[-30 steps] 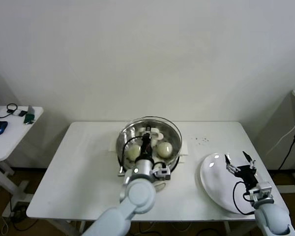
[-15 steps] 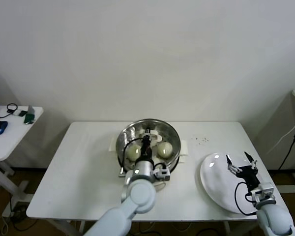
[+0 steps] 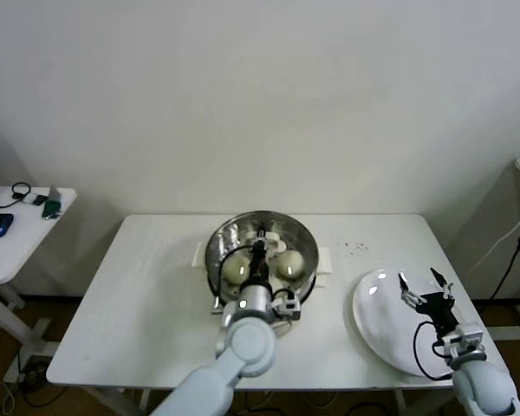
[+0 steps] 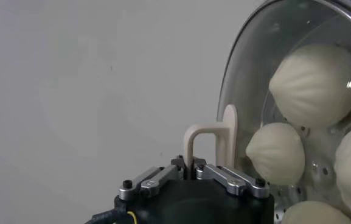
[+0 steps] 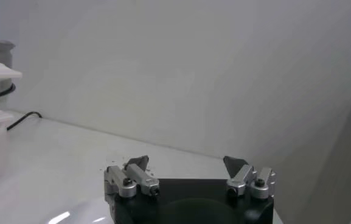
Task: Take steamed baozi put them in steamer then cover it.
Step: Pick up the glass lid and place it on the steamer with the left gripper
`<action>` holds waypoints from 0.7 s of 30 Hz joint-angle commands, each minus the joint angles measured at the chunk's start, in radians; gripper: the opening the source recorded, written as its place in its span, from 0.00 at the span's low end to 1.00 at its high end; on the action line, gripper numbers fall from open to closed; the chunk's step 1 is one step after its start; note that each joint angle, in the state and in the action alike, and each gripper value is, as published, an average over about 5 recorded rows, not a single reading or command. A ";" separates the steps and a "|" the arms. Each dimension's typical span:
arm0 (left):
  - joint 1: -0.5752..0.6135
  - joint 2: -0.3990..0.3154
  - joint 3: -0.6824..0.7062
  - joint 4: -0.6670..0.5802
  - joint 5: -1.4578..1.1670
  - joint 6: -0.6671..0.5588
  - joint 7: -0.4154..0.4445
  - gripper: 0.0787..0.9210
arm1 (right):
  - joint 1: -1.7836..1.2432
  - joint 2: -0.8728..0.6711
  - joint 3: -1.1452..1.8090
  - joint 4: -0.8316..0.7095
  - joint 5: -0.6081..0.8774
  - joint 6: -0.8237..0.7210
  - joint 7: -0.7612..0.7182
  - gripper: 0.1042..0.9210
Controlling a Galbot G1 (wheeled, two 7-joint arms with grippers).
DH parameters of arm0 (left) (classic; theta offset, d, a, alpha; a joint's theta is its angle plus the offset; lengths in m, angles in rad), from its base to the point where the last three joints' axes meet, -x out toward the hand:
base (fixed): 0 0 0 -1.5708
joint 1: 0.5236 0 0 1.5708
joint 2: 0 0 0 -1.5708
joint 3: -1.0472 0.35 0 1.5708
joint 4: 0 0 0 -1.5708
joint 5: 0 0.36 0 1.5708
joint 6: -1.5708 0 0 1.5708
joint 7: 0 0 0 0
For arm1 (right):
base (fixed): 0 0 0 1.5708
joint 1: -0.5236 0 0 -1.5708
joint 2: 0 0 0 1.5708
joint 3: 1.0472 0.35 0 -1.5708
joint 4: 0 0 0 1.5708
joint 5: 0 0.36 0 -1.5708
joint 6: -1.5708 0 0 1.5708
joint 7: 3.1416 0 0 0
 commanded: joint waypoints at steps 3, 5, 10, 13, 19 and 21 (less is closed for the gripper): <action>0.001 0.001 0.002 0.012 -0.002 0.023 -0.020 0.08 | -0.002 0.001 0.004 0.002 -0.002 0.002 -0.003 0.88; 0.004 0.000 -0.001 0.012 0.004 0.020 -0.019 0.08 | -0.003 0.002 0.006 0.001 -0.003 0.003 -0.005 0.88; 0.008 -0.005 -0.008 0.010 0.008 0.010 -0.018 0.08 | -0.002 0.005 0.007 0.000 -0.005 0.004 -0.008 0.88; 0.009 -0.002 -0.008 -0.005 -0.014 0.014 -0.016 0.09 | -0.003 0.007 0.009 0.000 -0.006 0.003 -0.012 0.88; 0.013 0.021 -0.012 -0.062 -0.050 0.027 -0.012 0.23 | -0.005 0.007 0.026 0.002 0.015 -0.032 -0.034 0.88; 0.013 0.031 -0.015 -0.085 -0.069 0.033 -0.010 0.29 | -0.006 0.007 0.032 0.006 0.027 -0.052 -0.038 0.88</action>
